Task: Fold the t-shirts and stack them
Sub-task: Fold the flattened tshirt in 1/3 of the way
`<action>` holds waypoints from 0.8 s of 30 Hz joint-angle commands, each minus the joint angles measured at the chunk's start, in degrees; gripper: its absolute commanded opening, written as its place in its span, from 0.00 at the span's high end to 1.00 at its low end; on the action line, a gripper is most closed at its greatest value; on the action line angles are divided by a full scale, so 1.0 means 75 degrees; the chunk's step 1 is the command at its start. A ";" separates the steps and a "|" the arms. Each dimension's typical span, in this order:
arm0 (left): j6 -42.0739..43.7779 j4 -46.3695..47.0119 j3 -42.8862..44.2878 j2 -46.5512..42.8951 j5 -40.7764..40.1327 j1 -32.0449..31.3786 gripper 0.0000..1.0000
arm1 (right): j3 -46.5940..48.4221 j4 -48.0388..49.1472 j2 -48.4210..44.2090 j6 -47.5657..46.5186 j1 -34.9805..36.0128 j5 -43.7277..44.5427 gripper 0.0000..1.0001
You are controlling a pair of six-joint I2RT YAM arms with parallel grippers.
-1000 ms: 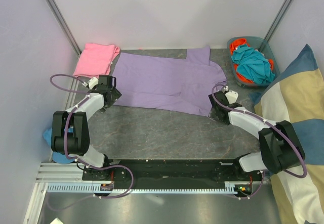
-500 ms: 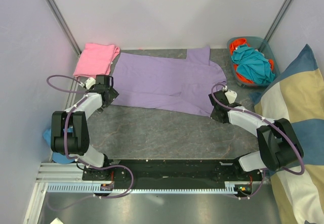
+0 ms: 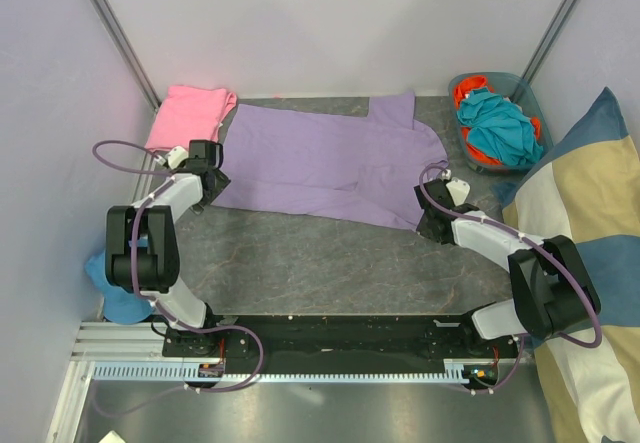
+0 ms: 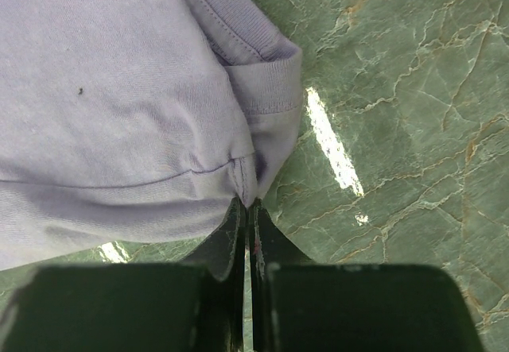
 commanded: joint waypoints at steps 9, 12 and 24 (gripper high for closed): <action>-0.0319 -0.0098 0.0654 0.0733 -0.0267 0.0045 0.30 | -0.0121 0.0011 -0.0140 -0.0141 -0.0145 -0.0076 1.00; -0.0413 -0.0168 0.0724 0.0815 -0.0244 0.0291 0.39 | -0.0132 -0.0012 -0.0164 -0.0141 -0.0145 -0.0065 1.00; -0.0448 -0.0297 0.0806 0.0944 -0.0092 0.0385 0.67 | -0.0168 -0.0059 -0.0281 -0.0129 -0.0181 -0.0100 1.00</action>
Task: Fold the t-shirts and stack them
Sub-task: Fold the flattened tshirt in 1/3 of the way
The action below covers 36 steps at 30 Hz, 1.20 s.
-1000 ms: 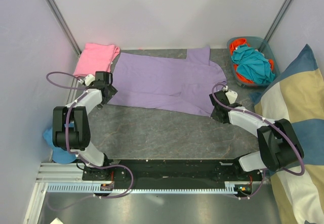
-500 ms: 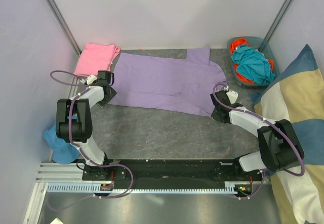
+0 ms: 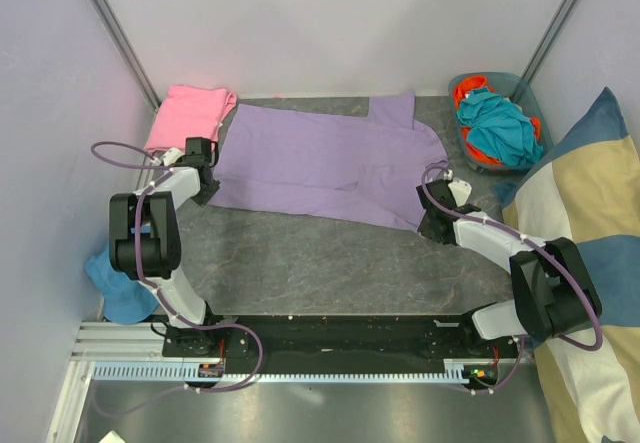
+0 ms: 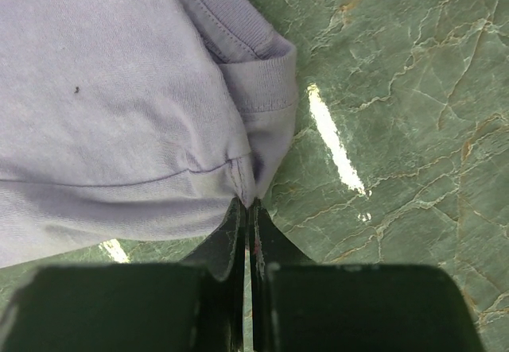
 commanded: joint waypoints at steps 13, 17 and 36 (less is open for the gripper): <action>-0.0300 -0.0146 0.0305 0.0348 0.0204 0.0053 0.75 | -0.0121 -0.0094 -0.0331 -0.0115 -0.0137 -0.0045 1.00; -0.0346 -0.0182 0.0317 0.0430 0.0286 0.0053 0.76 | -0.0121 -0.0106 -0.0343 -0.0150 -0.0172 -0.0068 1.00; -0.1073 -0.0591 -0.1181 -0.0798 0.0825 0.0053 0.98 | 0.0360 -0.1418 -0.0893 -0.0467 -0.0383 -0.0443 1.00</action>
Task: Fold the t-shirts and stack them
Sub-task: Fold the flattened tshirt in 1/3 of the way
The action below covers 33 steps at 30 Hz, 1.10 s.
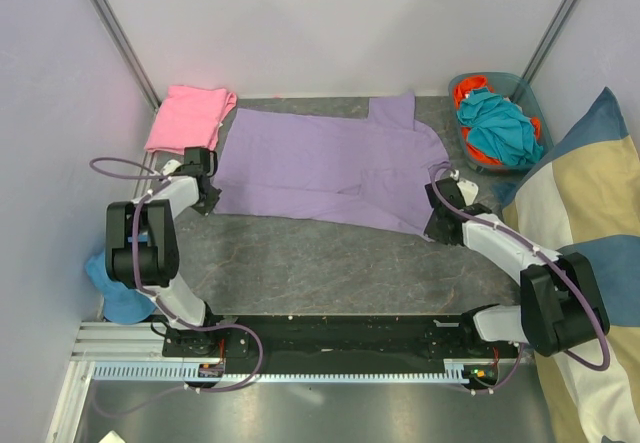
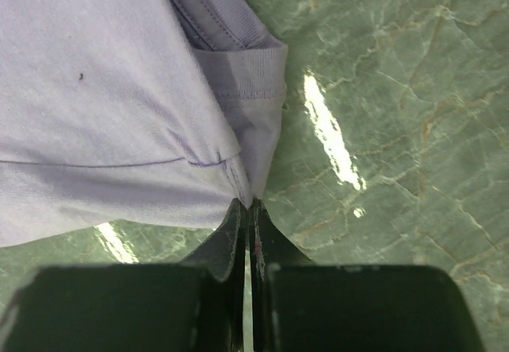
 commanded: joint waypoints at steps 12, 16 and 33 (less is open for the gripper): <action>-0.1301 -0.1520 -0.1934 -0.1888 0.0547 0.0006 0.98 | 0.0334 -0.1651 -0.0788 -0.0163 -0.0514 -0.0067 1.00; -0.1477 -0.1778 -0.2474 -0.2696 0.0536 -0.0017 0.98 | 0.0252 -0.1862 -0.0929 -0.0093 -0.0549 0.0026 1.00; -0.2555 -0.3184 -0.3987 -0.5779 -0.0261 0.0006 0.98 | -0.0229 -0.2331 -0.0988 0.0598 -0.1099 0.0026 1.00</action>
